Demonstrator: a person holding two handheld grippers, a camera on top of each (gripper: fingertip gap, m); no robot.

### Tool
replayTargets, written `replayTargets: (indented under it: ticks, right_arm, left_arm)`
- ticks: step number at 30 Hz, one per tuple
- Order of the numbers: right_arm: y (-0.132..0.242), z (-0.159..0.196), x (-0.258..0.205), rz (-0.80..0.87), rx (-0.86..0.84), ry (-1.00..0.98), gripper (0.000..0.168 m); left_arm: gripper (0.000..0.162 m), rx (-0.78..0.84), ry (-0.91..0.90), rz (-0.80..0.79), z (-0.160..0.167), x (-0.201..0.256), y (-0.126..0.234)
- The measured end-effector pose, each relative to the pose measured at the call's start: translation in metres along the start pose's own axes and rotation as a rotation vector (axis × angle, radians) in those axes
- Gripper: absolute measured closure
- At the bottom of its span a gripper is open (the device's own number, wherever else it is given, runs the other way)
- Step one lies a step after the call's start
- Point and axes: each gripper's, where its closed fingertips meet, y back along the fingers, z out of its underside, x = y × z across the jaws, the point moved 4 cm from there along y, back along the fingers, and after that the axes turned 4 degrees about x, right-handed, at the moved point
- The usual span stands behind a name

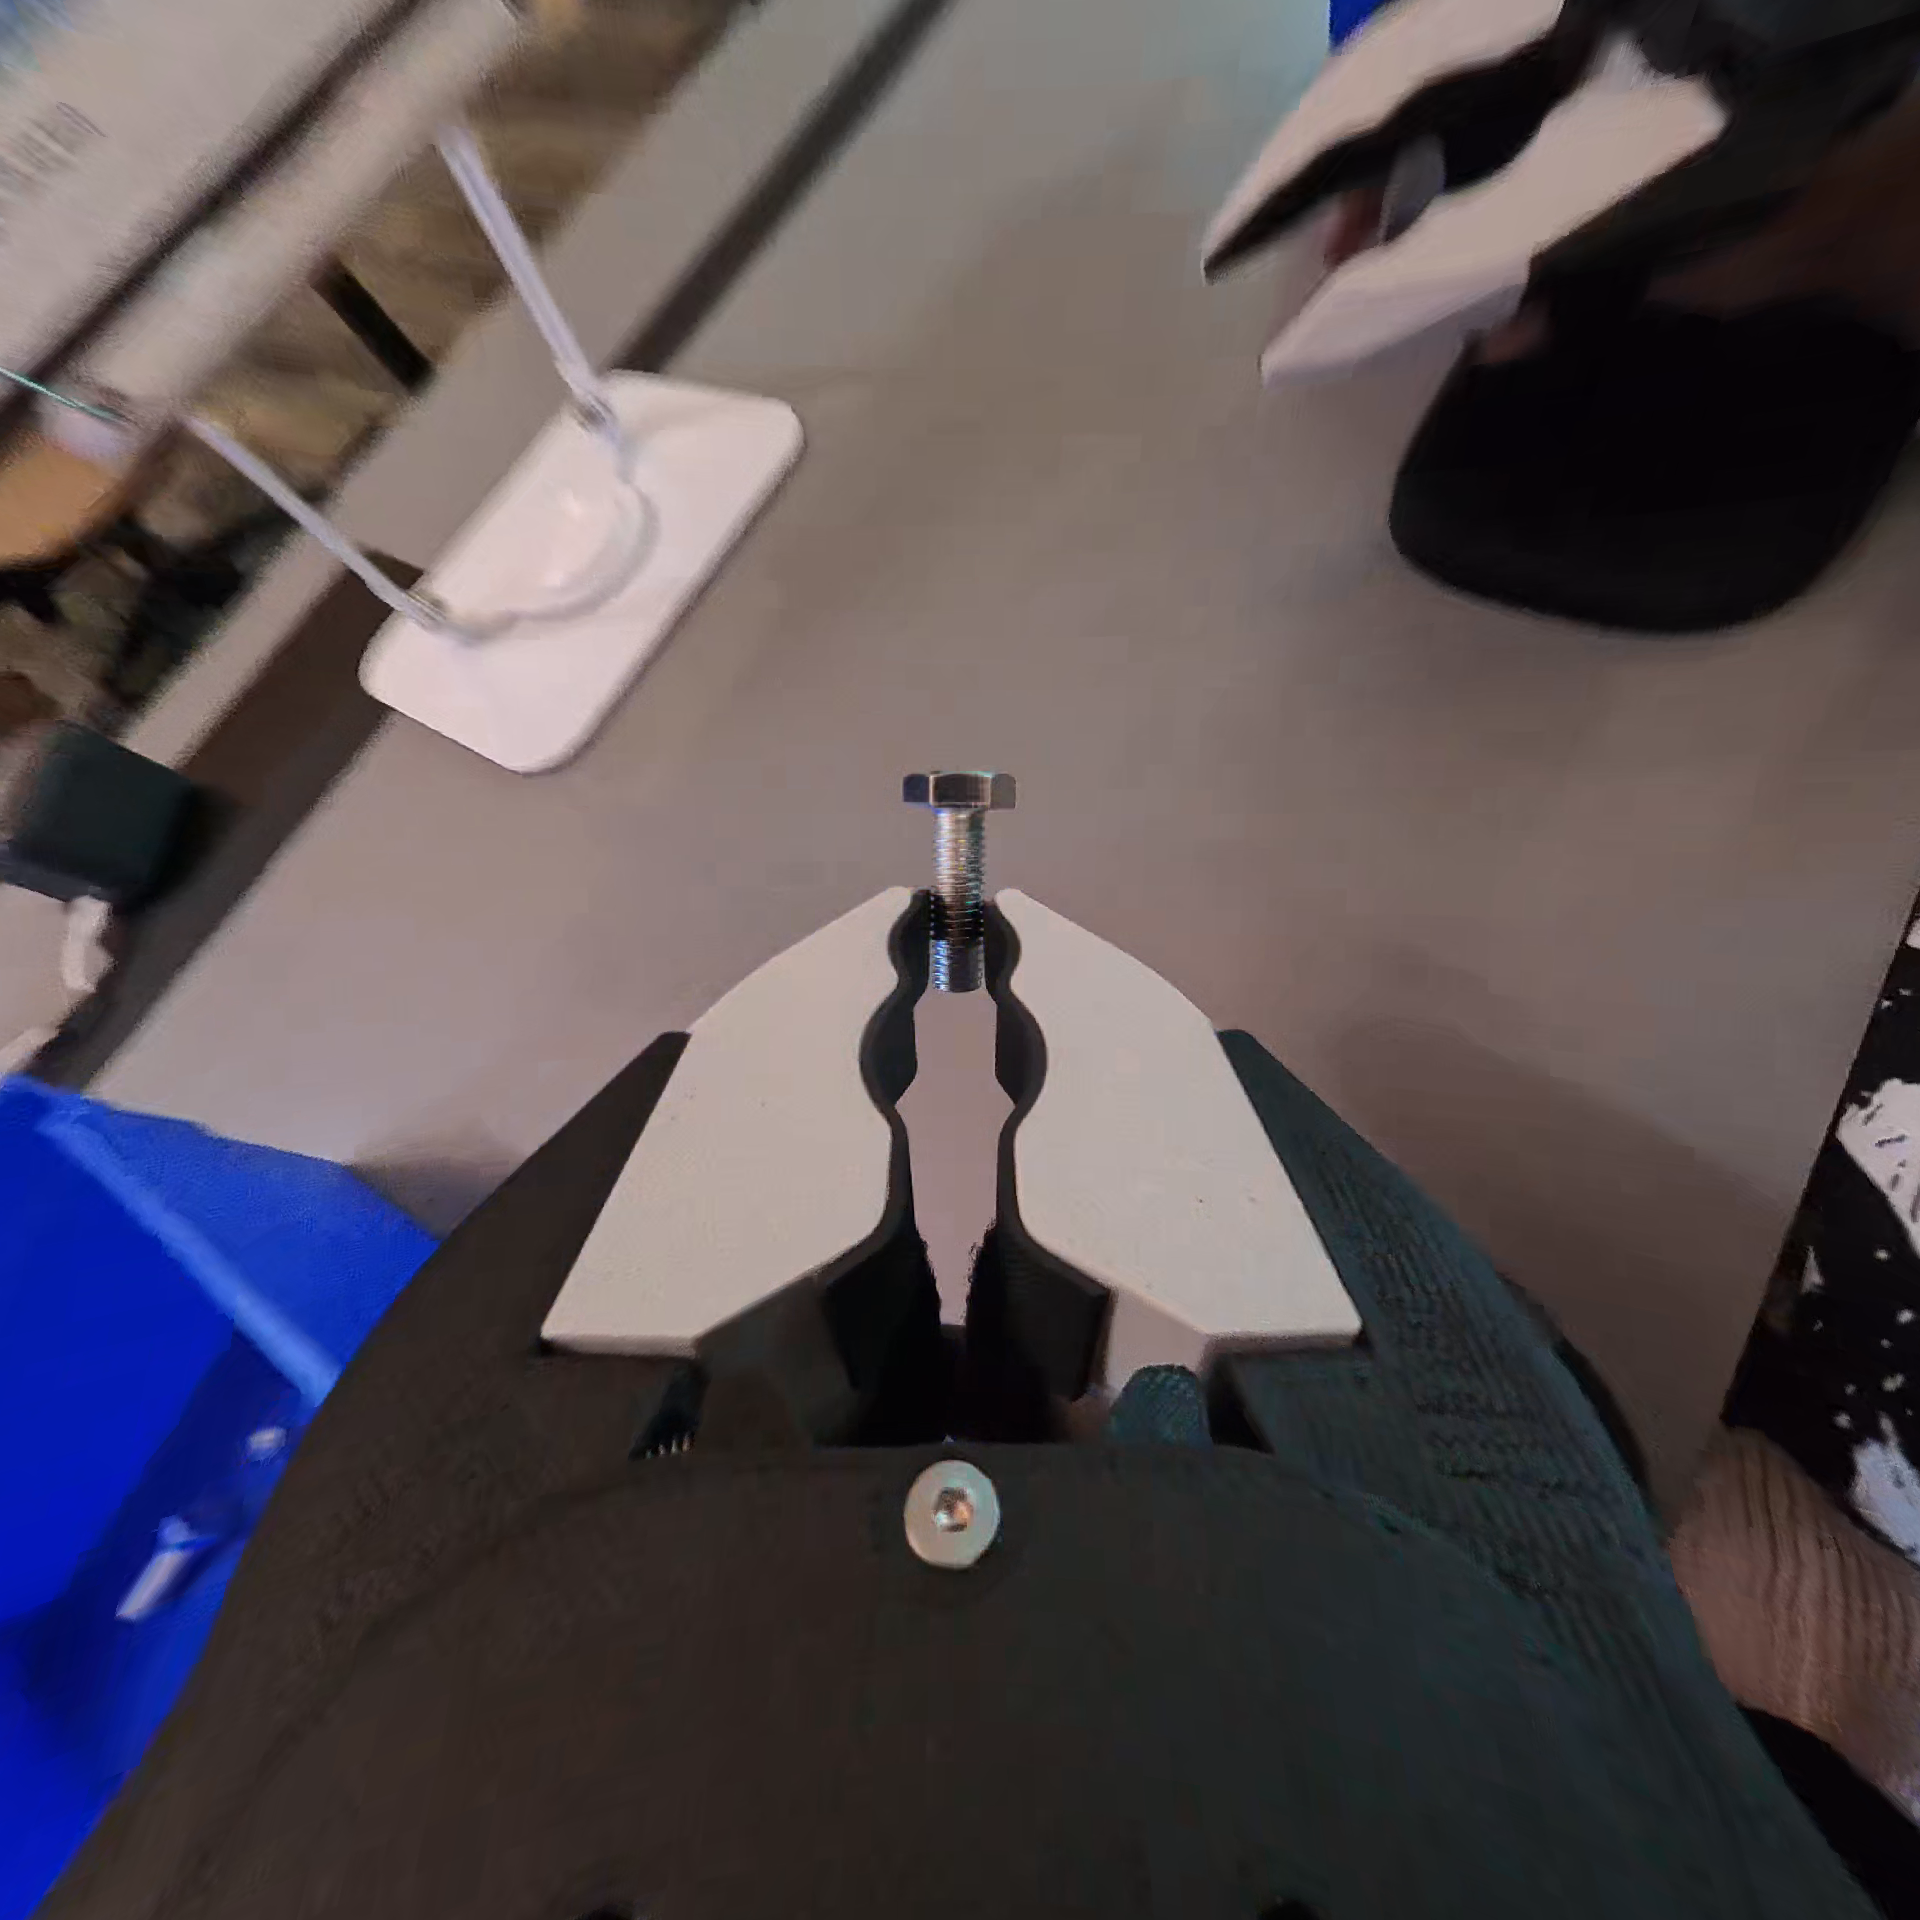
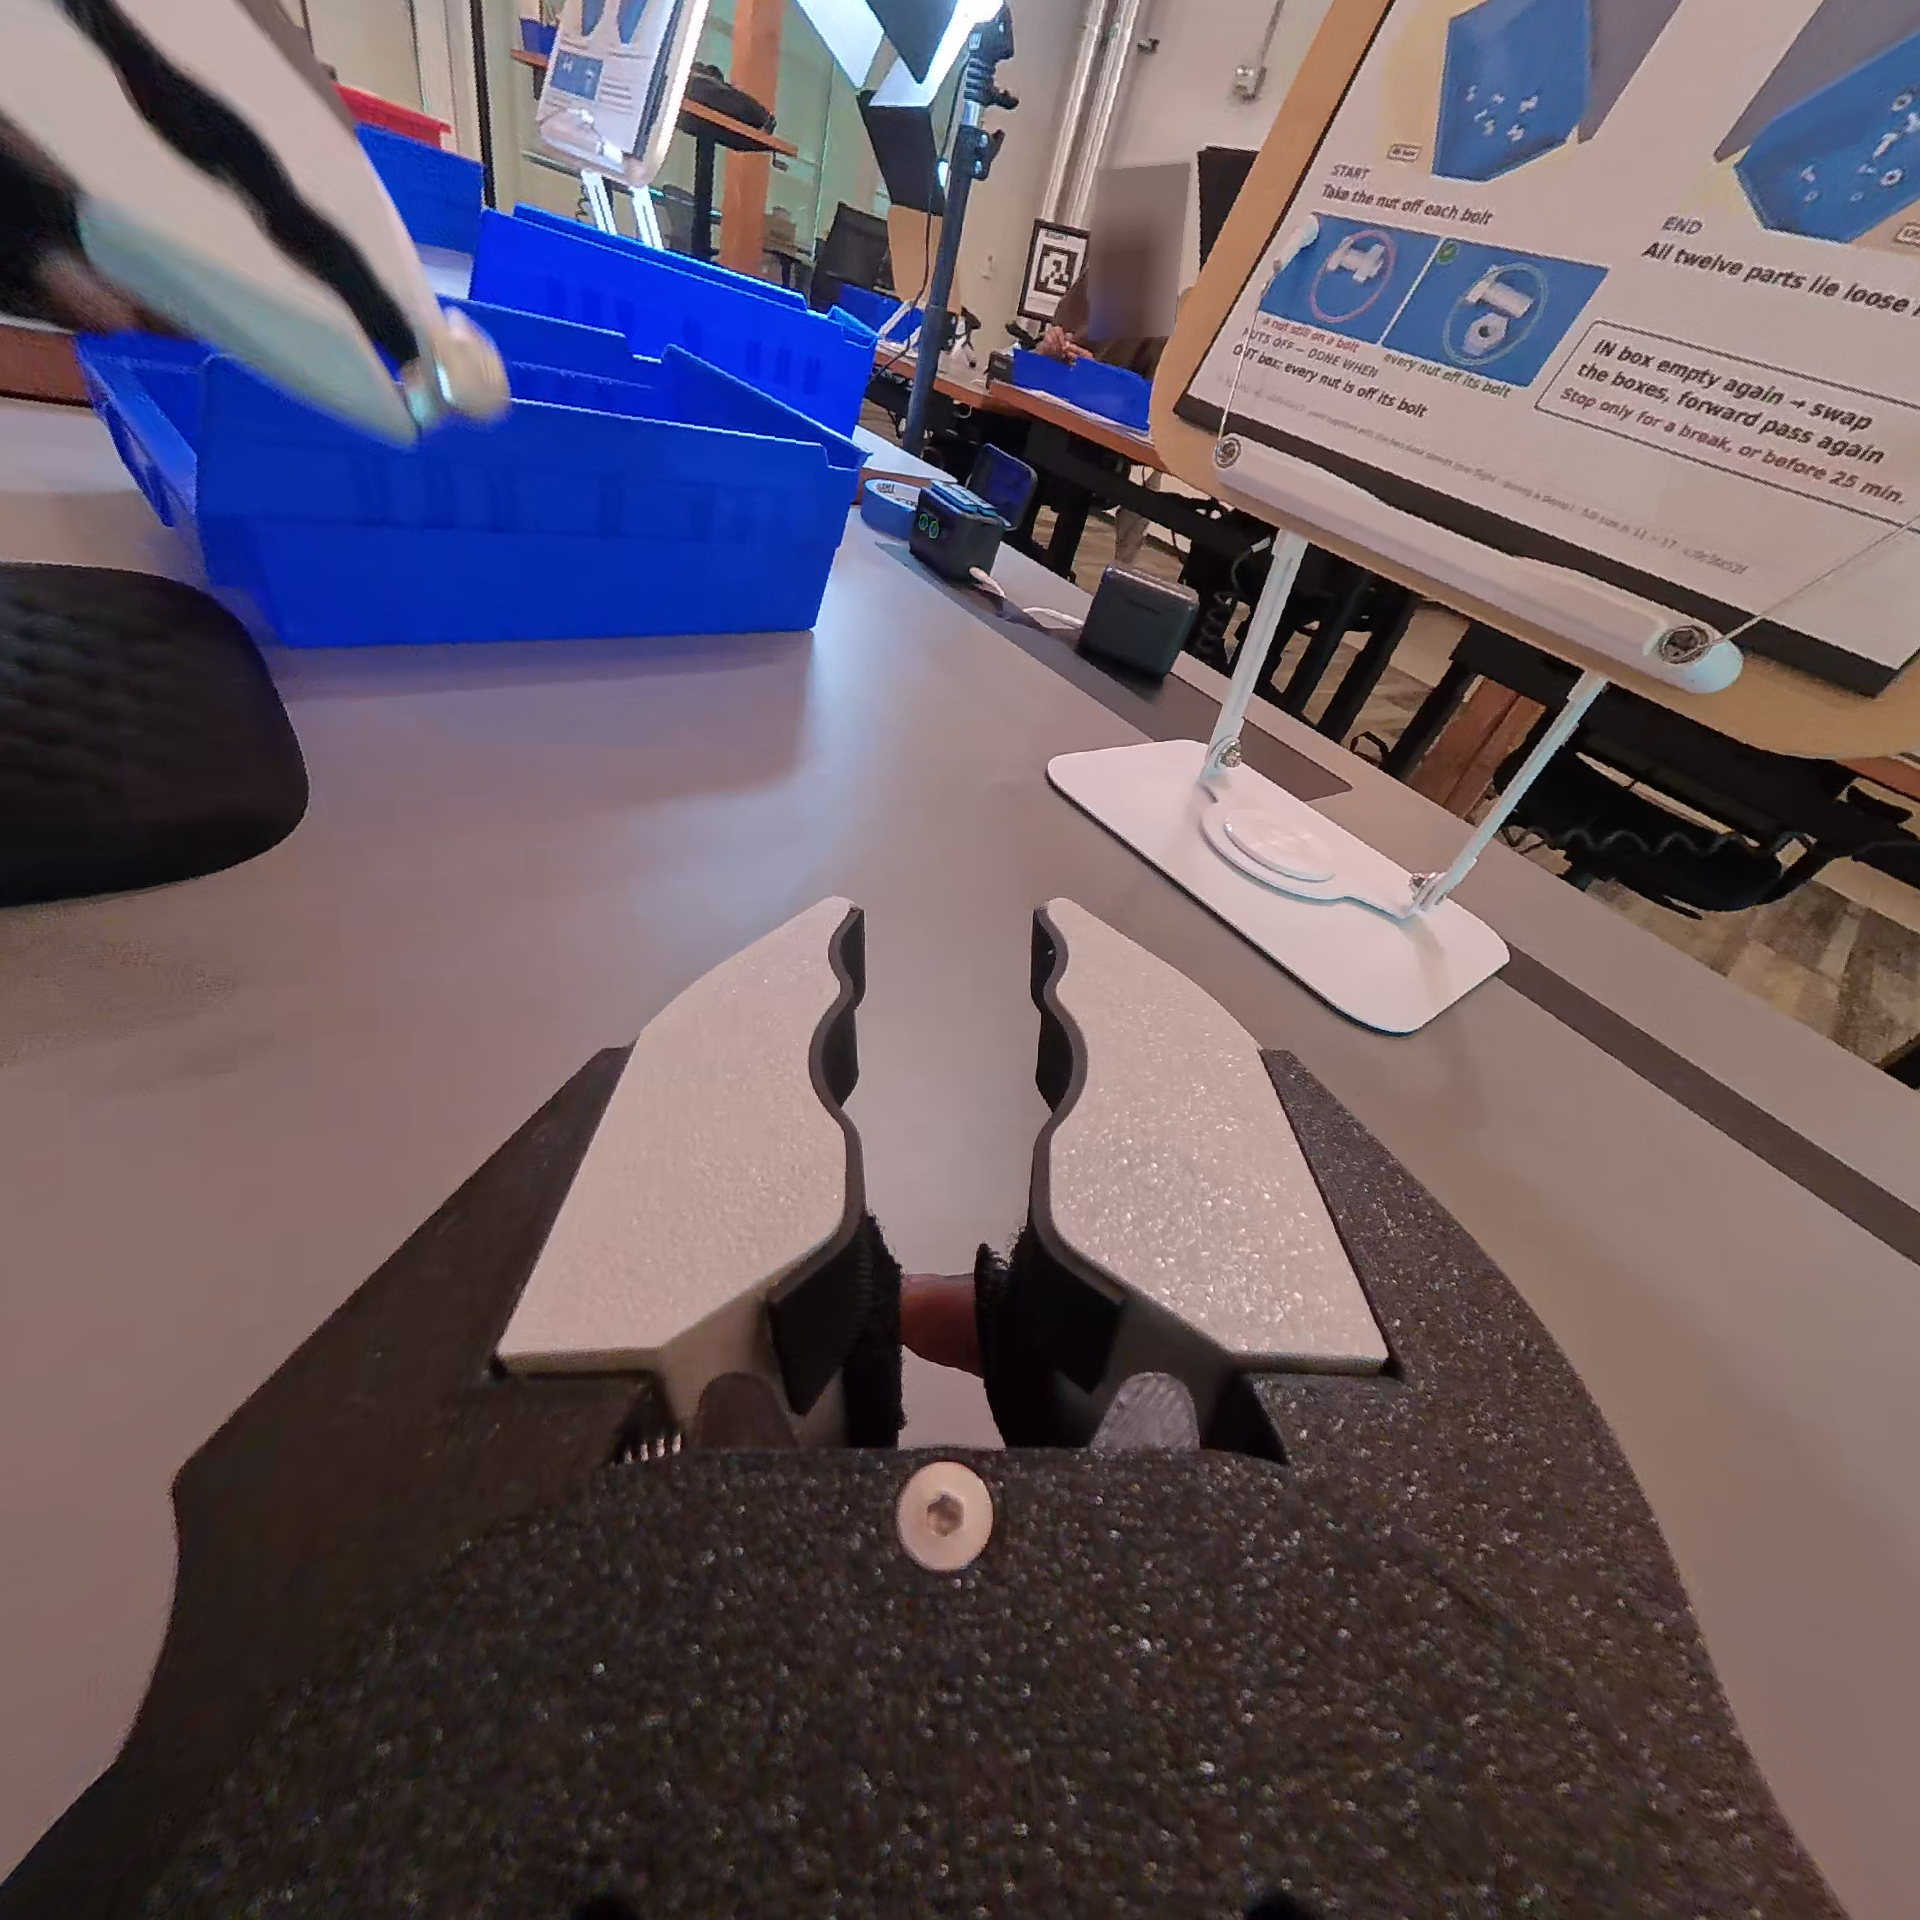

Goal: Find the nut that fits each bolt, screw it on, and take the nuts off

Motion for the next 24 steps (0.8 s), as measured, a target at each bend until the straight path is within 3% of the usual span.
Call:
replayTargets:
  ticks: [6, 13, 17, 20, 24]
  right_arm:
    - [0.002, -0.001, 0.001, 0.005, 0.018, -0.009, 0.138]
    - [0.001, -0.001, 0.0, -0.002, 0.013, 0.001, 0.138]
    - [0.002, -0.001, 0.001, 0.002, 0.019, -0.011, 0.138]
    - [0.002, -0.001, 0.001, 0.002, 0.02, -0.013, 0.138]
    - [0.002, -0.001, 0.001, 0.001, 0.019, -0.013, 0.138]
  left_arm:
    - [0.152, -0.274, 0.037, 0.063, 0.045, 0.041, -0.057]
    - [0.152, -0.343, 0.07, 0.126, 0.063, 0.046, -0.079]
    - [0.152, -0.345, 0.101, 0.134, 0.065, 0.047, -0.08]
    - [0.133, -0.336, 0.089, 0.058, 0.062, 0.041, -0.075]
    - [0.129, -0.149, 0.118, -0.054, 0.029, 0.02, -0.026]
